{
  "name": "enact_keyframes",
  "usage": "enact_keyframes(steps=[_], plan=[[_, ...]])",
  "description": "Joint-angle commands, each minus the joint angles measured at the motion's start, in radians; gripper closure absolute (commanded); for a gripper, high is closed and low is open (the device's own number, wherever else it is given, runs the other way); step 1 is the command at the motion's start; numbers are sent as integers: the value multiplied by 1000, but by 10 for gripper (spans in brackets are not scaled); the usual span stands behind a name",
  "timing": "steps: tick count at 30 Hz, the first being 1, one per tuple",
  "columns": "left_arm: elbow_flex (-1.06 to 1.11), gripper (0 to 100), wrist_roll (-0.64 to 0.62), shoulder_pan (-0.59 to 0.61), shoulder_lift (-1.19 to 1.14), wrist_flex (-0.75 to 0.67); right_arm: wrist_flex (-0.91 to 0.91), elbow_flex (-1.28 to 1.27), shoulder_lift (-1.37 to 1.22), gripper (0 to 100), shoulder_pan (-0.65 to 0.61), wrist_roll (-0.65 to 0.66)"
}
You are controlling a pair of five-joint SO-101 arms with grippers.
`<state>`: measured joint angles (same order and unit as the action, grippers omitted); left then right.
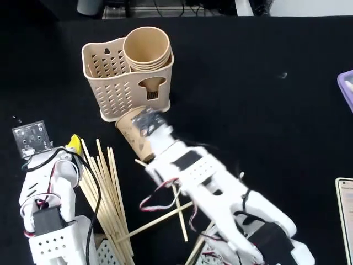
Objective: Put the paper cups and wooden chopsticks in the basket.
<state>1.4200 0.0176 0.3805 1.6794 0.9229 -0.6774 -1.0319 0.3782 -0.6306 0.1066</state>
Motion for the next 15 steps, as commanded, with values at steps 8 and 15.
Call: enact_keyframes(steps=[8, 15], plan=[[1, 798, -11, 10, 14, 5, -143, -56, 397, 755, -80, 213], [22, 798, -11, 10, 20, 2, -91, -73, 654, 756, -71, 43]])
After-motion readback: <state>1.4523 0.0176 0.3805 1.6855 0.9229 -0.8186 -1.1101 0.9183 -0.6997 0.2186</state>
